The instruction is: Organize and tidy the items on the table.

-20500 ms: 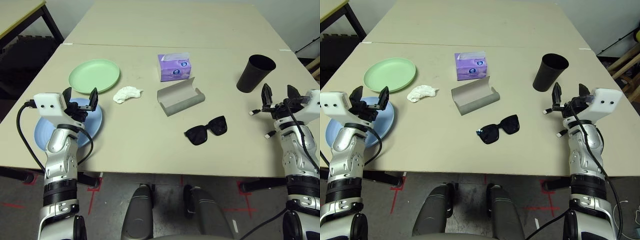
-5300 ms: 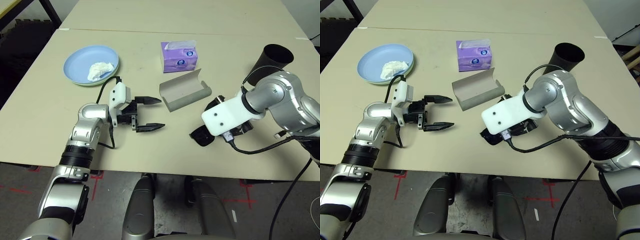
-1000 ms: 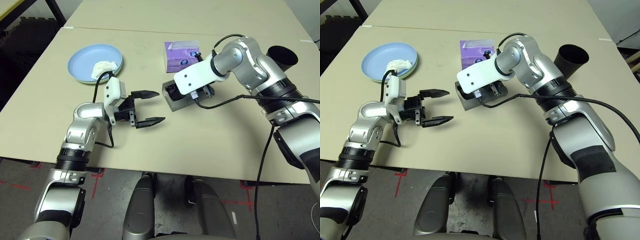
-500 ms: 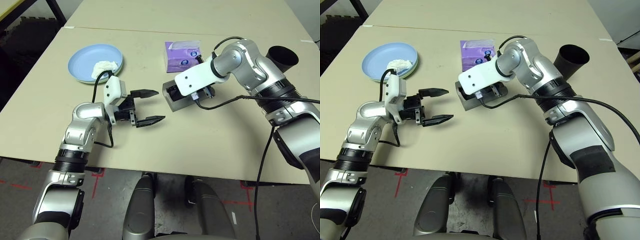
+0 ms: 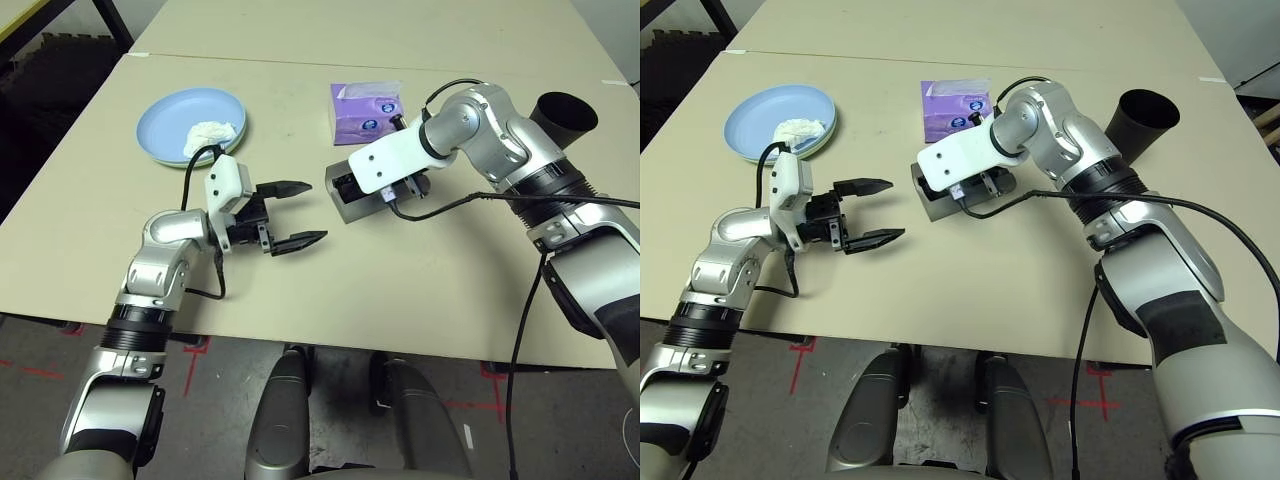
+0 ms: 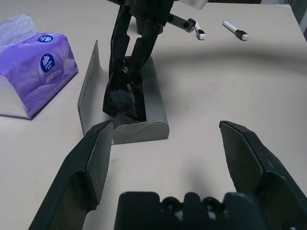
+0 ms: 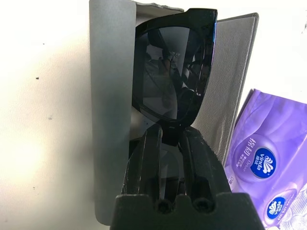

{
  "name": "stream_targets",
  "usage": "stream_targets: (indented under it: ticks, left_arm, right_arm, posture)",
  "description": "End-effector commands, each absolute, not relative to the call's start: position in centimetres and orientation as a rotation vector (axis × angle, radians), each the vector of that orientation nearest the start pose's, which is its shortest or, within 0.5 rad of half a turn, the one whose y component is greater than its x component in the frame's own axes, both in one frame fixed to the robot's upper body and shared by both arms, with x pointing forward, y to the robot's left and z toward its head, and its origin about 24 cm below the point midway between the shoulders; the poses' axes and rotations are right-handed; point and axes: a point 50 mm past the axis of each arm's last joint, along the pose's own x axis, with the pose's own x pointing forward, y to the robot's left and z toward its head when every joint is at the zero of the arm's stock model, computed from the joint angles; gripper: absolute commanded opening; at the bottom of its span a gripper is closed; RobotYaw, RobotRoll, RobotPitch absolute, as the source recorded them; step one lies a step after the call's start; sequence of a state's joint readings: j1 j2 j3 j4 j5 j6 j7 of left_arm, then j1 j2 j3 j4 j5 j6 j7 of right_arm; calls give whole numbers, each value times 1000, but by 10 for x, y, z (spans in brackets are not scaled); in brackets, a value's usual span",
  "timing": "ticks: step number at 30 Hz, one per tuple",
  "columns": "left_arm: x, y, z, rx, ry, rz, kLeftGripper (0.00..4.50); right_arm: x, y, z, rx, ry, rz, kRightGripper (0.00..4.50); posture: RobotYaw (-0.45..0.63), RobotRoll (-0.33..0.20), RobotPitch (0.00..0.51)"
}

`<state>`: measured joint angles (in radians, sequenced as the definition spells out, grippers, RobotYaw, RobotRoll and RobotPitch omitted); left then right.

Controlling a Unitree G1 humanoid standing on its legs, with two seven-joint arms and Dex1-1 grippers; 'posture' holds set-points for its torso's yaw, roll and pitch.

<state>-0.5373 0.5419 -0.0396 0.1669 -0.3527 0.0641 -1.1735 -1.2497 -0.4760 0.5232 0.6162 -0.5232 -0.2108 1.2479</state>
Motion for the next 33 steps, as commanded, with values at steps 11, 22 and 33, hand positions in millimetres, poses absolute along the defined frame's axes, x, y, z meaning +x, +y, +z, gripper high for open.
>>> stream_targets:
  ticks: [11,22,33]
  left_arm:
    - [308,174,165,368,-150,-1213,4500]
    - [311,176,163,375,-142,-1211,4500]
    - [315,173,163,373,-146,-1224,4500]
  right_arm:
    - [368,-87,233,-1686,176,1246,537]
    - [368,-90,243,-1656,172,1212,3324]
    - [360,-102,264,-1541,170,1233,4485]
  posture:
    - [280,0,228]
    - [258,0,217]
    - [231,0,209]
